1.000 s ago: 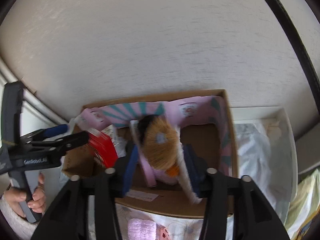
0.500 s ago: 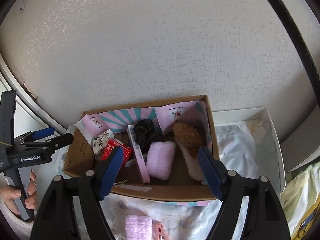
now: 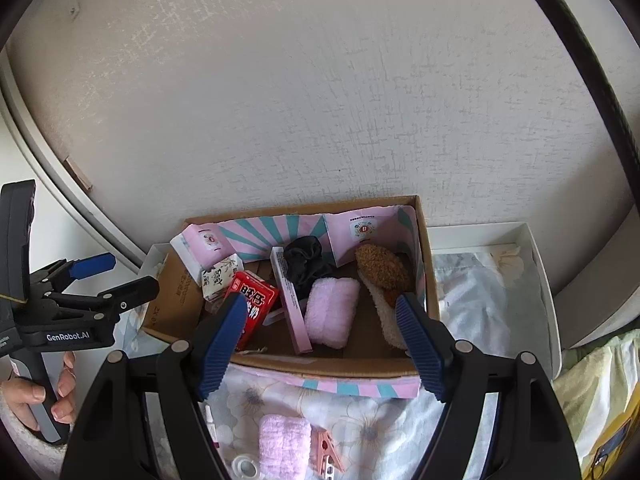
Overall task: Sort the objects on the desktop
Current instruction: 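Move both tools back toward the tape roll and pink items on the bed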
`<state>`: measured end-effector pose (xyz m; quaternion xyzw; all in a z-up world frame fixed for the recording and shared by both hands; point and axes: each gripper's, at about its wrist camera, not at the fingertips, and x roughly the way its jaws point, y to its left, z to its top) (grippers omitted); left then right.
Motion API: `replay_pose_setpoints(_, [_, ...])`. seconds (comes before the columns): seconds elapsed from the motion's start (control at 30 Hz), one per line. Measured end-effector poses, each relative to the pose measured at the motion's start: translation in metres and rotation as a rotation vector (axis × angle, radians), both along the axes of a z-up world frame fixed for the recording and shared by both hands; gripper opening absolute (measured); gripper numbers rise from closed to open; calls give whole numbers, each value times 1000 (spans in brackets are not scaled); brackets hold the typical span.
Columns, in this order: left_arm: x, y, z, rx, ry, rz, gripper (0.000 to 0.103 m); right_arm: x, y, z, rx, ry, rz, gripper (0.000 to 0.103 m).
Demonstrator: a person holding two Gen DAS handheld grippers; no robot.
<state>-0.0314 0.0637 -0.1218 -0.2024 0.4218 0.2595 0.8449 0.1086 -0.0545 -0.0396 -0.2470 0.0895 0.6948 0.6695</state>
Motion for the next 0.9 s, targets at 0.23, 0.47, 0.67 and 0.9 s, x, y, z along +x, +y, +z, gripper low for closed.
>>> replay_pose_setpoints(0.23, [-21,-13,1,2,4,0,101,1,-23,-6,18,-16,12,73])
replay_pose_setpoints(0.47, [-46,-24,-5,-7,20,13,101,4,-44,-16,20,-29,26,73])
replay_pose_setpoints(0.67, [-63,-32,-13,-24,39,23,101,10,-59,-26,20,-39,33,73])
replay_pose_setpoints(0.9, [-75,-47,-26,-34,73,16,101,18,-73,-40,13,-76,39,73])
